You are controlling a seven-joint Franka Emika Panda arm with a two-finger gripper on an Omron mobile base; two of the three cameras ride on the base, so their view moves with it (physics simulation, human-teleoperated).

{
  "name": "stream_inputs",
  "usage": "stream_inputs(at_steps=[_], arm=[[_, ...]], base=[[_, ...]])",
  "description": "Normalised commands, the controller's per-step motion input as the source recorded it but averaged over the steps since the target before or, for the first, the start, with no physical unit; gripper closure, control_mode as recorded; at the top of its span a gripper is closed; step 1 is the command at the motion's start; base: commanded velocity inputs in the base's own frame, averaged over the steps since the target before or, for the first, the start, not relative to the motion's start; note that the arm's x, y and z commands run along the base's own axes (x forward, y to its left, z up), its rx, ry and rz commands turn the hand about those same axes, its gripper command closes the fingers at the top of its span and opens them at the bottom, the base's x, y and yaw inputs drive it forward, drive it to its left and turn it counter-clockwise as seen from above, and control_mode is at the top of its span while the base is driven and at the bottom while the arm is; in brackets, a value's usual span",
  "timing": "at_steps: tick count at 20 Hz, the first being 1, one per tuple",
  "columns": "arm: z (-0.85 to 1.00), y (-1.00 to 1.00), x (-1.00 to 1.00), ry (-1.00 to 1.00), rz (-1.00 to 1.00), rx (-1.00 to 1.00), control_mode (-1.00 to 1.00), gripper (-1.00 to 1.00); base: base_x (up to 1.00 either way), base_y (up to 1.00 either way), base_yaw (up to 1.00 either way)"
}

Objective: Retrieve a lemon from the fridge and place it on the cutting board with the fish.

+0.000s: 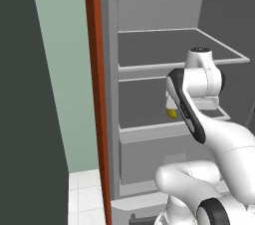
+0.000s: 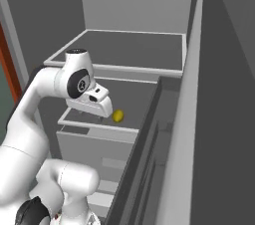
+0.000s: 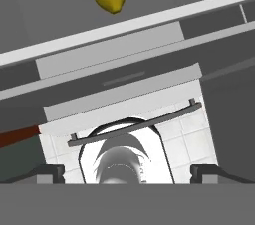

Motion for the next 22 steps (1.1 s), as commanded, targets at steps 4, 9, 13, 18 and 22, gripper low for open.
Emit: stream_inputs(at_steps=[4,9,13,18,22], arm=[[0.00,0.00,0.00,0.00,0.00,0.00,1.00,-1.00],[-0.02,-0.06,0.00,0.00,0.01,0.00,-1.00,-1.00],[-0.39,-0.14,0.00,-0.07,0.00,0.01,-1.00,-1.00],[-0.36,-0.01,0.16,-0.17,0.00,0.00,-1.00,-1.00],[-0.07,-0.09,0.52,-0.07,0.00,0.00,-1.00,-1.00]], base=[[0.04,-0.01,0.00],[0.00,0.00,0.00],[0.00,0.00,0.00],[0.00,0.00,0.00],[0.00,0.00,0.00]])
